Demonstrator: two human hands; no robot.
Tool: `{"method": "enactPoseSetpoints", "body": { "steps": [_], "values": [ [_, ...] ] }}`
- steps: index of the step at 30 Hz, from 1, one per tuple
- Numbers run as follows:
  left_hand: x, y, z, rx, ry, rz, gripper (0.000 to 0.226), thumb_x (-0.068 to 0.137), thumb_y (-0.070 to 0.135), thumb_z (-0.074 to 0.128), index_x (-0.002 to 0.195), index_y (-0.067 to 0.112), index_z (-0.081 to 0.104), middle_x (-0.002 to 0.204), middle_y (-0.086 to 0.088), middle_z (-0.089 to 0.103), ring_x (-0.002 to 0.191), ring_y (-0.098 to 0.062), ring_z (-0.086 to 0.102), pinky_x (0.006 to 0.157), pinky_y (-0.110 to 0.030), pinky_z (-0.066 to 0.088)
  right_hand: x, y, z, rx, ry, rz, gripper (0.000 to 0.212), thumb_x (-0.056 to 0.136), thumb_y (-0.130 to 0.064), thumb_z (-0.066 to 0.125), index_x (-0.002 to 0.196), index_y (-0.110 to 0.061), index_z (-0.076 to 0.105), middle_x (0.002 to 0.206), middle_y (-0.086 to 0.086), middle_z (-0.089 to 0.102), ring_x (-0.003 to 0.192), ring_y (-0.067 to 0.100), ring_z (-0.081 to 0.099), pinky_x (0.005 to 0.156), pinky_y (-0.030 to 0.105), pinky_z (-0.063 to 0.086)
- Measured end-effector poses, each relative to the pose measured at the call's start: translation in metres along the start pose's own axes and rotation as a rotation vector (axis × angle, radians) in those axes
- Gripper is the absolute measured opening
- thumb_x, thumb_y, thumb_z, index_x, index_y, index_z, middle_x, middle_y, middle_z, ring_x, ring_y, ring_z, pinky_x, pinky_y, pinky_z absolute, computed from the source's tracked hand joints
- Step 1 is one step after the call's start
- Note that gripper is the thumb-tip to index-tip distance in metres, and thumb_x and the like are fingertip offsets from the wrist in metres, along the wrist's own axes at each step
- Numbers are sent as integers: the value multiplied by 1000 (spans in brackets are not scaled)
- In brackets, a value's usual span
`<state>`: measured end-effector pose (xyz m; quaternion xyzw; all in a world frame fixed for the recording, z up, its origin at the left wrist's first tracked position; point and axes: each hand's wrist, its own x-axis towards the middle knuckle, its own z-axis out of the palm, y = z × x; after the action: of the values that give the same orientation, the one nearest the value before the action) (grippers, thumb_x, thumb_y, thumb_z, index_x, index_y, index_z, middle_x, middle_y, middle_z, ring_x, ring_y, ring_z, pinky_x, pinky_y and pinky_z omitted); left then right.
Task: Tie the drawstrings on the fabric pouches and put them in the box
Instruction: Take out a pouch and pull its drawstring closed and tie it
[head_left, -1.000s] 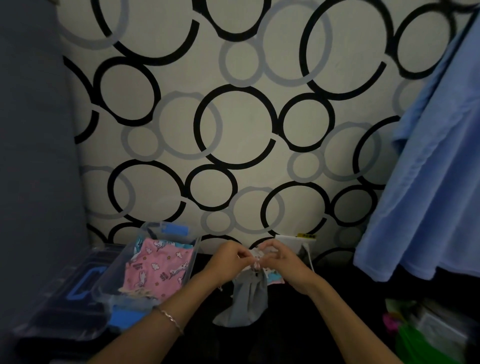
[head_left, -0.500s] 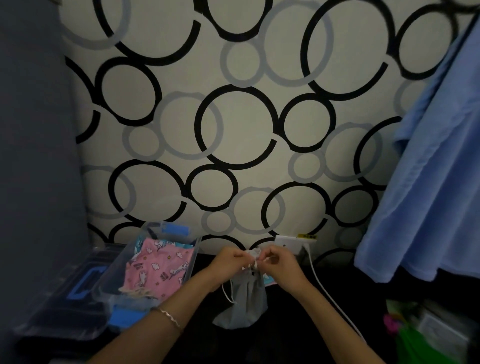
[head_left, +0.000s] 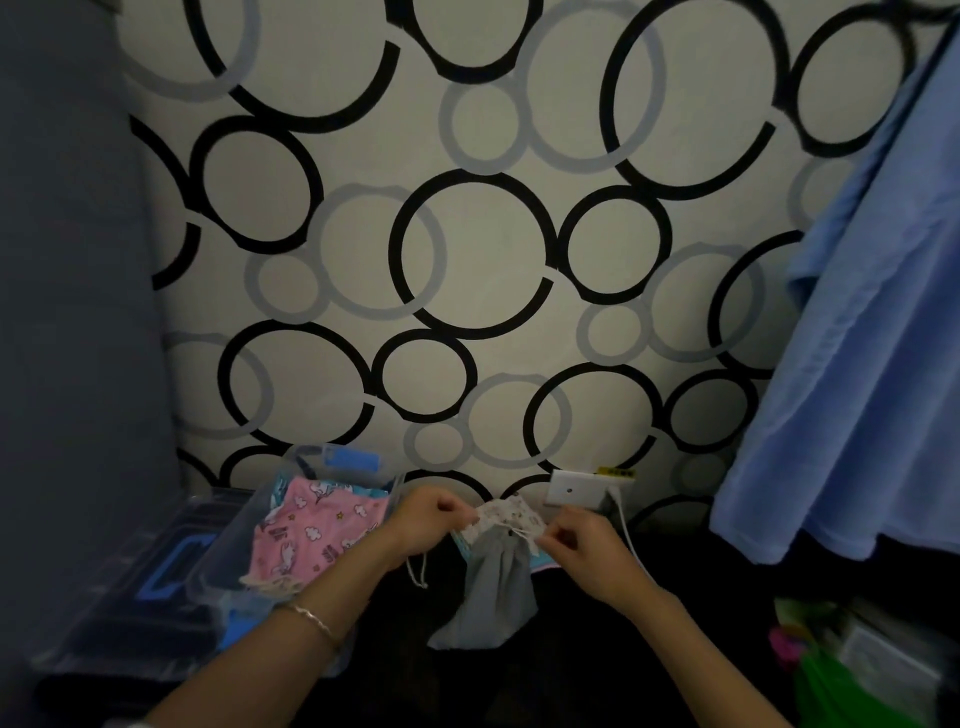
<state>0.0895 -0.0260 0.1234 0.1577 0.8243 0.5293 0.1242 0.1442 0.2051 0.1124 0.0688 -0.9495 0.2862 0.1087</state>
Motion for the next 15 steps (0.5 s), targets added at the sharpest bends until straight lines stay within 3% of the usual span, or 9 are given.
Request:
{"method": "enactPoseSetpoints", "body": {
  "steps": [3,6,8,10,11,13,15],
  "values": [
    [-1,-2,4,-134,-59,-74,15,97,19,52,93,13,65,98,-4,70,86,-11,65,69,-21,49,-4,1,3,0,-31,1,16,87,-22,70,75,-11,69,83,-3,65,75,4,61,67,16,48],
    [-7,3,16,-320,-131,-136,12,101,20,43,96,12,51,113,-8,67,90,-16,66,64,-19,53,-3,-3,5,99,-95,31,27,85,-27,71,67,-6,68,68,-2,62,60,1,56,60,24,47],
    [-10,3,19,-338,-138,-122,11,102,20,42,98,12,49,109,-7,67,88,-15,65,62,-18,53,-1,-4,7,206,-113,97,44,84,-45,65,65,-5,61,62,5,56,56,11,53,57,30,44],
    [-10,3,19,-335,-138,-111,11,102,19,42,99,12,50,106,-5,67,86,-14,65,63,-18,52,4,-7,8,318,-75,180,50,89,-46,60,71,0,61,67,13,64,63,22,64,63,36,53],
    [-9,3,20,-325,-139,-111,11,101,19,42,99,12,51,106,-5,67,87,-14,65,64,-18,52,8,-9,8,351,-57,225,46,92,-39,61,69,0,60,65,12,64,62,21,64,62,33,54],
    [-7,3,21,-301,-138,-111,13,101,20,43,98,13,53,106,-4,68,88,-14,66,66,-19,52,14,-16,7,377,-99,244,40,91,-32,65,60,-11,52,56,3,51,54,13,50,57,26,42],
    [-5,2,22,-266,-139,-106,14,101,22,44,95,16,54,105,-4,67,88,-15,66,71,-23,52,17,-22,8,371,-188,223,43,85,-35,72,54,-11,53,53,-2,48,52,9,45,55,24,38]
  ]
}}
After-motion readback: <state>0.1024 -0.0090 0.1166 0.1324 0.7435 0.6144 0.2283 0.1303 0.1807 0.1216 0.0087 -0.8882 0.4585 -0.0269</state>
